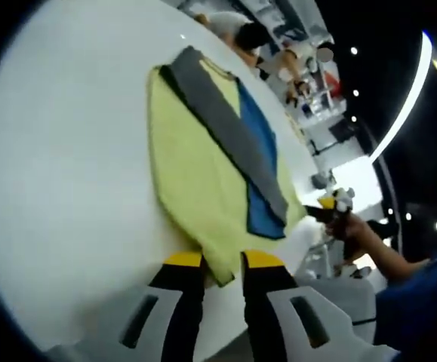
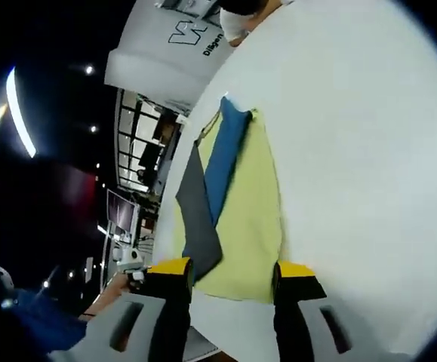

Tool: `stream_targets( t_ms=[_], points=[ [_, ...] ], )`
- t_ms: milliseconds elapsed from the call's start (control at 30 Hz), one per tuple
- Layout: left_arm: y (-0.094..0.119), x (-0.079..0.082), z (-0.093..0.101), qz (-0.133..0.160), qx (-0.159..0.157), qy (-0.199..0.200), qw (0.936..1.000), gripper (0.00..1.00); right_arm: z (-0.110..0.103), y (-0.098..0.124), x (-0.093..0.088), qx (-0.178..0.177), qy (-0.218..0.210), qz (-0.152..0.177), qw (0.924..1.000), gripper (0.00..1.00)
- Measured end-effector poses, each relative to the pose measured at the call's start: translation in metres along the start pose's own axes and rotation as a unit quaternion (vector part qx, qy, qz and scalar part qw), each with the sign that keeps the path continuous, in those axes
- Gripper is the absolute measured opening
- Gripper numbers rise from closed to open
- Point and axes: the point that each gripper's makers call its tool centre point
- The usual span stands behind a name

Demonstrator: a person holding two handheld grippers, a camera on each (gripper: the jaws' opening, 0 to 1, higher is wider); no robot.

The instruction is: Fold the garment on the visible template until the final outline fits inside the template.

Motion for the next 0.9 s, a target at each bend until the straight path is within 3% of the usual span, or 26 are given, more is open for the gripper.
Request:
stream_targets(
  t_ms=[100,267,400,467,500,567,700,900],
  points=[
    [0.004,-0.005,-0.006,-0.002,0.017,-0.021,0.9996,0.07,0.000,-0.002,-0.014,-0.041,0.049,-0.005,0.9979,0.19],
    [0.009,-0.003,-0.010,0.017,0.027,-0.021,0.9993,0.04,-0.001,-0.004,-0.015,-0.058,0.034,0.010,0.9977,0.14],
    [0.008,-0.002,-0.011,0.018,0.033,-0.035,0.9987,0.04,-0.006,-0.007,-0.018,-0.071,0.037,0.027,0.9964,0.00],
    [0.008,-0.002,-0.010,0.019,0.036,-0.038,0.9984,0.03,-0.009,-0.008,-0.017,-0.069,0.023,0.039,0.9966,0.00],
    [0.008,-0.002,-0.010,0.020,0.038,-0.041,0.9982,0.03,0.010,-0.001,-0.003,-0.066,0.012,0.040,0.9969,0.00],
    [0.009,-0.004,-0.010,0.021,0.041,-0.047,0.9978,0.02,0.019,0.004,0.002,-0.068,0.017,0.046,0.9965,0.00],
    [0.013,-0.004,-0.014,0.032,0.052,-0.058,0.9964,0.01,0.029,0.009,-0.001,-0.068,0.001,0.052,0.9964,0.00],
    [0.031,-0.012,-0.008,0.038,0.063,-0.065,0.9952,0.01,0.025,0.016,-0.021,-0.058,-0.025,0.050,0.9967,0.00]
  ],
)
Point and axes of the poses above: the point that each gripper's makers call its tool centre point, and the gripper's own axes: y roughly backward along the fingers, z roughly to its right, x roughly out of its top, and after that the axes turned 5 degrees about -x, right-handed
